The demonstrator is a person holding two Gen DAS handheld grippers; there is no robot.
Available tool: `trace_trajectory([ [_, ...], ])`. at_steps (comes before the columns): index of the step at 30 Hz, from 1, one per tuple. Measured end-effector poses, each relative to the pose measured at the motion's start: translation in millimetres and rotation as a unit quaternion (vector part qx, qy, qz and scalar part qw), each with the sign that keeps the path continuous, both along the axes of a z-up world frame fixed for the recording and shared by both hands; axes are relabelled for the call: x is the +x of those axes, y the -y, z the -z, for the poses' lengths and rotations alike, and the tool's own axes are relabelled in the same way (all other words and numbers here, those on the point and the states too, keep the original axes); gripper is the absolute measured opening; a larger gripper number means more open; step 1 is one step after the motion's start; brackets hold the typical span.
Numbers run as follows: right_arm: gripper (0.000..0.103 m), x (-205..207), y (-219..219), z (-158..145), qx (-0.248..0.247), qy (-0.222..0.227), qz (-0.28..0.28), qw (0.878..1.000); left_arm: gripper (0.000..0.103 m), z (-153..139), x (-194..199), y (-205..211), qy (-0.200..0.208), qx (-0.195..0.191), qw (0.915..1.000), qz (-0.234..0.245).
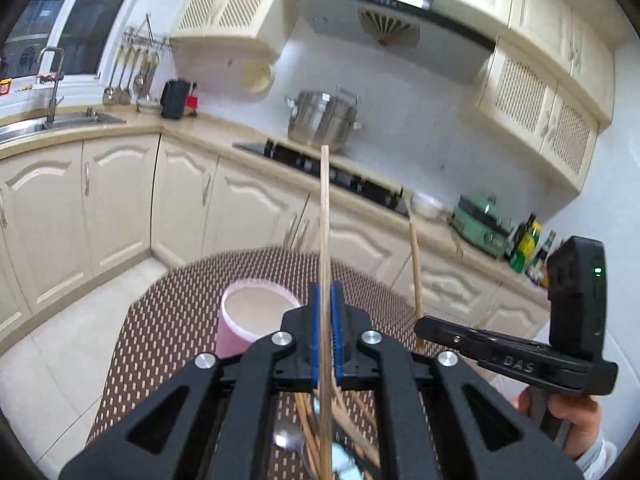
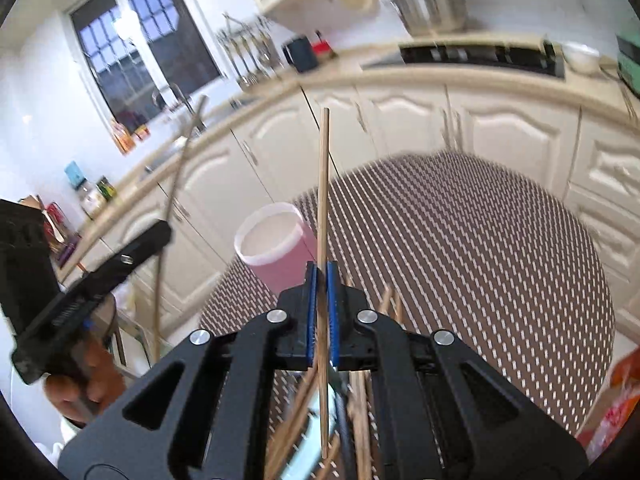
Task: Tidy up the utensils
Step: 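Lift chopsticks with the left gripper while the right gripper lifts chopsticks toward the cup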
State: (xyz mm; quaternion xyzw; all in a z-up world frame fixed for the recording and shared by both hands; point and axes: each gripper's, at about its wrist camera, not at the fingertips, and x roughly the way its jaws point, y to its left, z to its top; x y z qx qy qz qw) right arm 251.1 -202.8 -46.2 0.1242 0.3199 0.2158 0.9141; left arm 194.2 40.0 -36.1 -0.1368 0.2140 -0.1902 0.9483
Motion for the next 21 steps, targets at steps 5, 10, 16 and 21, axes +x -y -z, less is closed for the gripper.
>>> trace_trajectory([
  [5,0.006,7,-32,-27,0.004,0.063,0.006,0.998,0.005,-9,19,1,0.052,-0.030,0.9981,-0.010],
  [10,0.006,24,-51,-39,0.025,0.109,0.011,0.994,0.006,-13,39,1,0.099,-0.031,0.9940,-0.035],
  [16,0.006,41,-74,-46,0.034,0.142,0.009,0.989,0.006,-16,61,-2,0.154,-0.035,0.9855,-0.062],
  [21,0.006,52,-80,-40,0.042,0.170,0.024,0.984,0.006,-8,79,-3,0.180,-0.032,0.9793,-0.087],
])
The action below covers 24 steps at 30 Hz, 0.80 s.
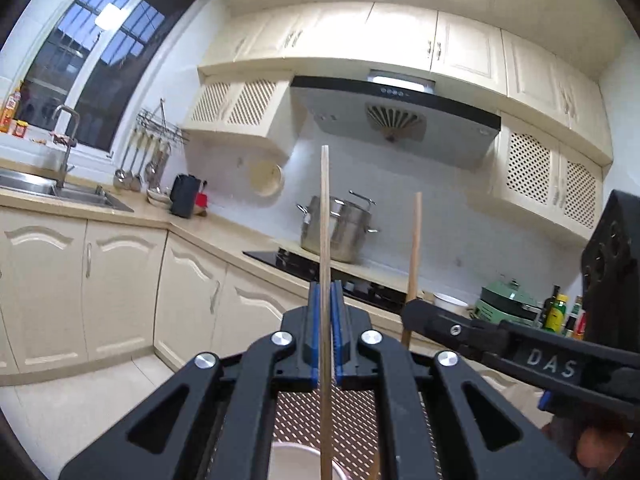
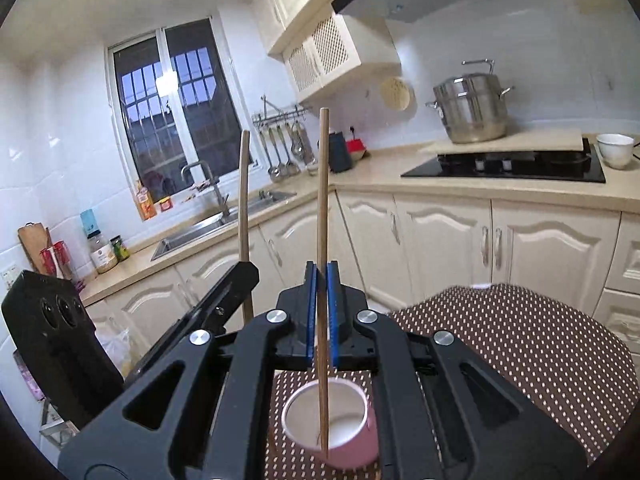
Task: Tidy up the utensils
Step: 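Lift chopsticks with the left gripper while the right gripper lifts chopsticks toward the cup, then drop chopsticks into the pink cup from both grippers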
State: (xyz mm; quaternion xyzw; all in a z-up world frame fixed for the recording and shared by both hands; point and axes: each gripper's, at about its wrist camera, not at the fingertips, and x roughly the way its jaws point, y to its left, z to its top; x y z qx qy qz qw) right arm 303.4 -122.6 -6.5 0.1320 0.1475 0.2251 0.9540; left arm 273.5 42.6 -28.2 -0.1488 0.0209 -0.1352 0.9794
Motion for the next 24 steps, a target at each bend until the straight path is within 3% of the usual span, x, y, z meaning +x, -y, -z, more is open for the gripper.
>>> trace_trajectory([
  [4,0.006,5,-5,11,-0.002,0.009,0.005,1.000,0.006,12,15,2,0.013,0.008,0.9998,-0.015],
  [9,0.006,12,-12,29,-0.015,0.005,0.005,1.000,0.006,30,22,1,-0.002,0.010,0.9998,-0.018],
  [24,0.006,-17,-8,54,-0.035,-0.018,0.008,0.999,0.006,54,-12,-3,-0.031,0.038,0.9987,-0.012],
])
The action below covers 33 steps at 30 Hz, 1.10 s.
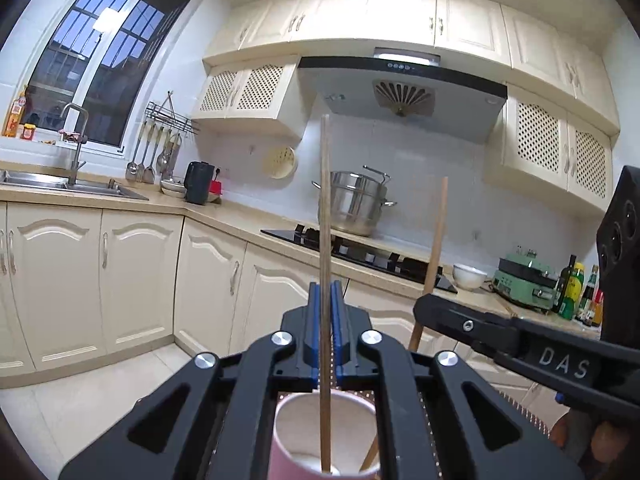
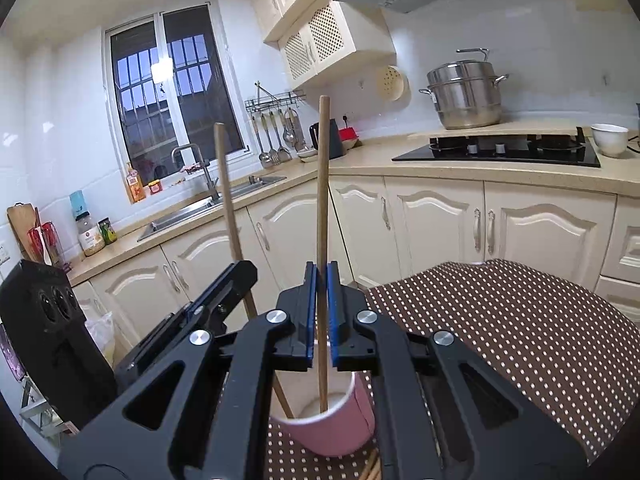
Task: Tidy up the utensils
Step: 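Drop chopsticks into the pink cup from both grippers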
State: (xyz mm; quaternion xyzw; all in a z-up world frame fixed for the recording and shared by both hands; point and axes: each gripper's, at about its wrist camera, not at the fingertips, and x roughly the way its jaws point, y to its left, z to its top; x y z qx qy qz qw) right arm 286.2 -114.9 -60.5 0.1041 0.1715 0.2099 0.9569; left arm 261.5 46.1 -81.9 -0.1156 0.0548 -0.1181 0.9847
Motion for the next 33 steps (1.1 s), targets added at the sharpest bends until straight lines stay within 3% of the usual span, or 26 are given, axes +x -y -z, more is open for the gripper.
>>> trace_trajectory([
  [9,0.006,-16,-2,9,-0.018,-0.010,0.010,1.000,0.007,4,-21,7,-0.026,0.020,0.9993,0.016],
  [12,0.006,-20,-4,11,-0.025,-0.011,0.013,1.000,0.028,4,-24,5,-0.039,0.020,0.9990,0.014],
  [17,0.006,-23,-2,14,-0.026,-0.017,0.021,0.999,0.042,3,-31,0,-0.057,0.014,0.9982,0.016],
  [26,0.006,-24,-5,20,-0.029,-0.035,0.026,0.999,0.056,-3,-47,-10,-0.077,0.026,0.9966,-0.015],
  [33,0.008,-28,-9,20,-0.028,-0.048,0.027,0.998,0.059,-5,-55,-19,-0.109,0.037,0.9928,-0.034],
])
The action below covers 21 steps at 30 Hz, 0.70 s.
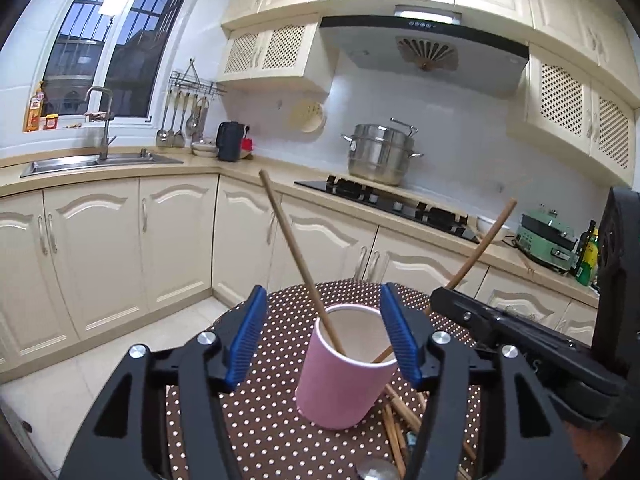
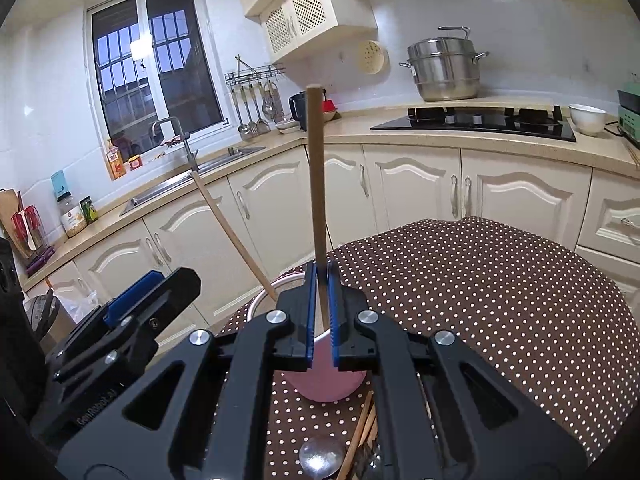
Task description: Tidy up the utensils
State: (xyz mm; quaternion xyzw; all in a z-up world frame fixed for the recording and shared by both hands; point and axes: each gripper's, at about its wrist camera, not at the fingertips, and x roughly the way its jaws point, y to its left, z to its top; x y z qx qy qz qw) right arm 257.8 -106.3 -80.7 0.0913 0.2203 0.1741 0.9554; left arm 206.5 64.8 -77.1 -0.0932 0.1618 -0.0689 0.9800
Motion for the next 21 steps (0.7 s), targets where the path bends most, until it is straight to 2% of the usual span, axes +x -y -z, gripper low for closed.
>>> trace_trajectory([
  [1,0.009,-1,0,-1,-0.001,0.000,0.000,1.000,0.059,0,-1,0,-0.004,0.001,1.0000,0.001],
  [6,0.040,-9,1,-6,-0.002,0.003,0.005,1.000,0.061,-2,-7,-2,-0.018,0.005,0.9998,0.006],
  [8,0.047,-13,5,-9,0.001,0.004,0.006,1.000,0.061,-4,-10,-1,-0.025,0.006,0.9996,0.007],
  [10,0.048,-18,9,-11,0.000,0.003,0.007,1.000,0.062,-4,-12,-1,-0.035,0.003,0.9993,0.010],
  [12,0.054,-23,12,-12,-0.004,0.003,0.009,1.000,0.062,-4,-15,0,-0.051,0.005,0.9986,0.018],
  [16,0.057,-34,29,-12,-0.010,-0.005,0.020,1.000,0.062,1,-16,7,-0.097,0.012,0.9943,0.043],
  [21,0.059,-47,48,0,-0.024,-0.024,0.032,0.999,0.062,23,-10,24,-0.191,0.019,0.9784,0.076],
])
